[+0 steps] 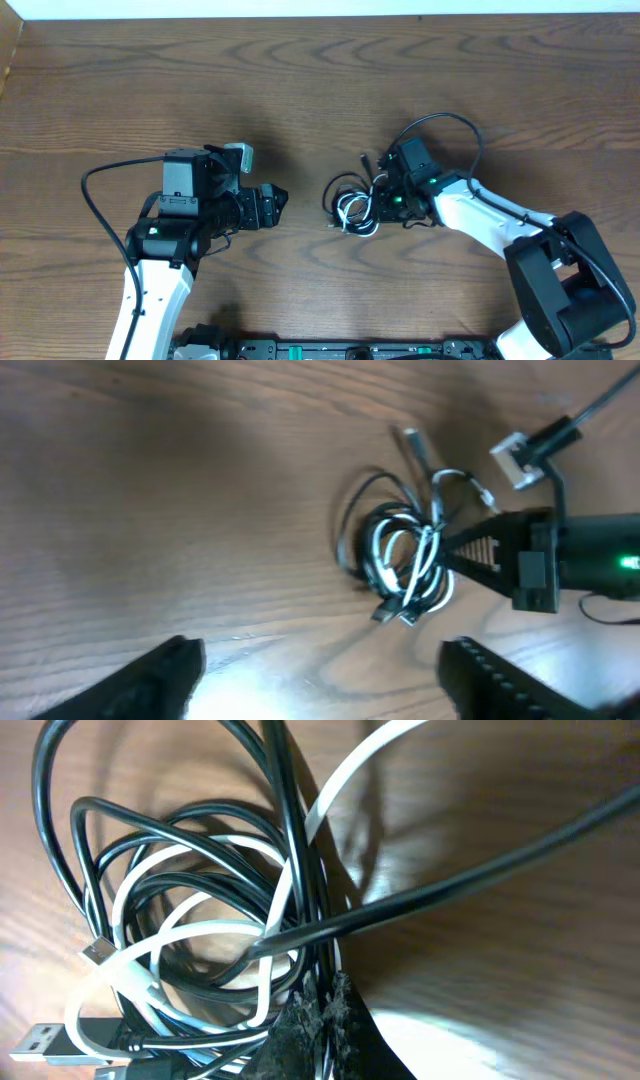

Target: Untangle cables

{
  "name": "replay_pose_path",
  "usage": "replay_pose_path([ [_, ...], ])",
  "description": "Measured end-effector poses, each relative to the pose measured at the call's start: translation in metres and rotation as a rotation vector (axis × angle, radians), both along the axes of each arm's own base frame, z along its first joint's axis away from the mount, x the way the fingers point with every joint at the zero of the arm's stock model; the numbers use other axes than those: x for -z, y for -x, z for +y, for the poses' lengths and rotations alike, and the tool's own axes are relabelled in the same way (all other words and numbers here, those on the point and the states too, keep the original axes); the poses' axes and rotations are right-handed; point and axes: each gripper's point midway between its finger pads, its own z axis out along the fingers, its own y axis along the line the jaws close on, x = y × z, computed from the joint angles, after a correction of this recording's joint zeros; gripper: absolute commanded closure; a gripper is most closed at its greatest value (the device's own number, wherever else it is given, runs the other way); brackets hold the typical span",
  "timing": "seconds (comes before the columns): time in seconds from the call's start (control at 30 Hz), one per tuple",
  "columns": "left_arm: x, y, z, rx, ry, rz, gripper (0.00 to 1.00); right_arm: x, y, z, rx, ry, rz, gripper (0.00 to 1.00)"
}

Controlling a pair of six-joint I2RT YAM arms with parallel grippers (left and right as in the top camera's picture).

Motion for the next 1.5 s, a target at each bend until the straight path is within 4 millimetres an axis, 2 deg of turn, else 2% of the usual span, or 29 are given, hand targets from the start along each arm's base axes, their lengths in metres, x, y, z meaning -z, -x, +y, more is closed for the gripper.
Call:
replay_pose_path([
  [0.2, 0.019, -0.001, -0.004, 0.014, 0.016, 0.083, 0.30, -0.007, 0.003, 0.025, -0.057, -0.085, -0.018, 0.99],
  [0.33, 0.037, -0.004, -0.011, 0.035, 0.042, 0.157, 0.30, -0.011, 0.001, 0.032, -0.059, -0.126, -0.022, 0.99],
  [0.43, 0.049, -0.008, -0.024, 0.079, 0.055, 0.183, 0.30, -0.013, 0.001, 0.036, -0.061, -0.139, -0.021, 0.99],
  [0.57, 0.060, -0.010, -0.052, 0.176, 0.050, 0.169, 0.30, -0.013, 0.002, 0.037, -0.062, -0.146, -0.017, 0.99],
  [0.67, 0.070, -0.009, -0.069, 0.232, -0.008, 0.150, 0.30, -0.014, 0.002, 0.037, -0.063, -0.147, -0.016, 0.99],
  [0.77, 0.082, -0.005, -0.077, 0.264, -0.087, 0.149, 0.30, -0.014, 0.003, 0.037, -0.063, -0.149, -0.015, 0.99],
  [0.97, 0.109, -0.001, -0.082, 0.291, -0.218, 0.167, 0.32, -0.014, 0.003, 0.037, -0.063, -0.148, -0.014, 0.99],
  [1.17, 0.128, -0.009, -0.084, 0.291, -0.266, 0.164, 0.47, -0.013, 0.004, 0.037, -0.063, -0.146, -0.010, 0.99],
  [1.3, 0.134, -0.014, -0.081, 0.282, -0.291, 0.157, 0.69, -0.011, 0.007, 0.035, -0.062, -0.138, 0.006, 0.99],
  [1.37, 0.135, -0.016, -0.078, 0.273, -0.316, 0.148, 0.90, -0.010, 0.010, 0.033, -0.060, -0.128, 0.022, 0.99],
  [1.5, 0.136, -0.018, -0.075, 0.268, -0.343, 0.136, 0.92, 0.001, 0.025, 0.017, -0.042, -0.039, 0.084, 0.99],
])
